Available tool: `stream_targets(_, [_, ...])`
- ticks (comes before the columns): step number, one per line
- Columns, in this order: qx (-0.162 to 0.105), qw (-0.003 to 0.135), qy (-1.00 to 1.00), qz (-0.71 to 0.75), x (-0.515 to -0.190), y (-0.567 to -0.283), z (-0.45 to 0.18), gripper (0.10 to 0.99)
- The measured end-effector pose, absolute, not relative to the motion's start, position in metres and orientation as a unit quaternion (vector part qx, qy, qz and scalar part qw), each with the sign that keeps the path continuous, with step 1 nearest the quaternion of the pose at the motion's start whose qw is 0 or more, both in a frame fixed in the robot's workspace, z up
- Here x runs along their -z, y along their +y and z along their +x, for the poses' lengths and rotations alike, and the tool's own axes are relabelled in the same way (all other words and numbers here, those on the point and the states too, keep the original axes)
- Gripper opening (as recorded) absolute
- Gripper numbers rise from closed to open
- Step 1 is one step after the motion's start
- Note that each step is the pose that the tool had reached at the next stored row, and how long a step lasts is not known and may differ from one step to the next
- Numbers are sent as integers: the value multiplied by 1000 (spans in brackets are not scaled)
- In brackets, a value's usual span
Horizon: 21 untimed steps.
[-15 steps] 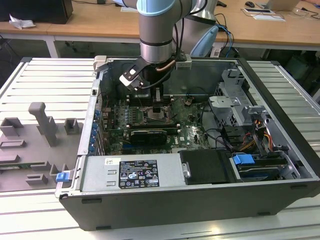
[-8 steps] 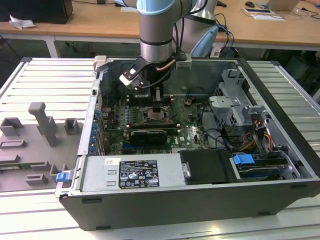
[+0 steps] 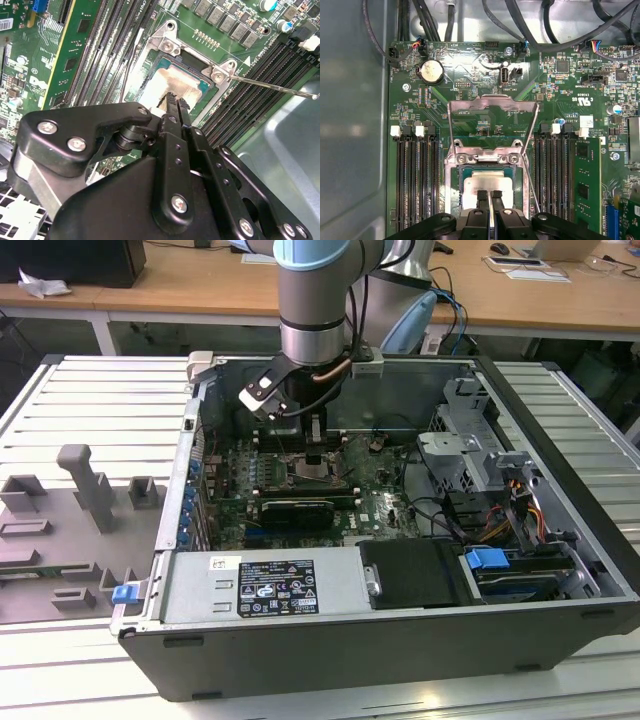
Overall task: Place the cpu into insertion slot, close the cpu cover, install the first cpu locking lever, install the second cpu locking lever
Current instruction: 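Close the cpu cover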
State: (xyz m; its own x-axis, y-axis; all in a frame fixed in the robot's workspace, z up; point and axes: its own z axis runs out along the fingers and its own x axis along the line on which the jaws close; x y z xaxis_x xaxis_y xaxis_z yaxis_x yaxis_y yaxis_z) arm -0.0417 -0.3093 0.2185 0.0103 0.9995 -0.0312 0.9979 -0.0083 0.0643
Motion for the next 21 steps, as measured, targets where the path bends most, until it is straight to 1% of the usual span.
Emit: stream_targets(21, [-10,36,703,710,-223,-309,-42,161])
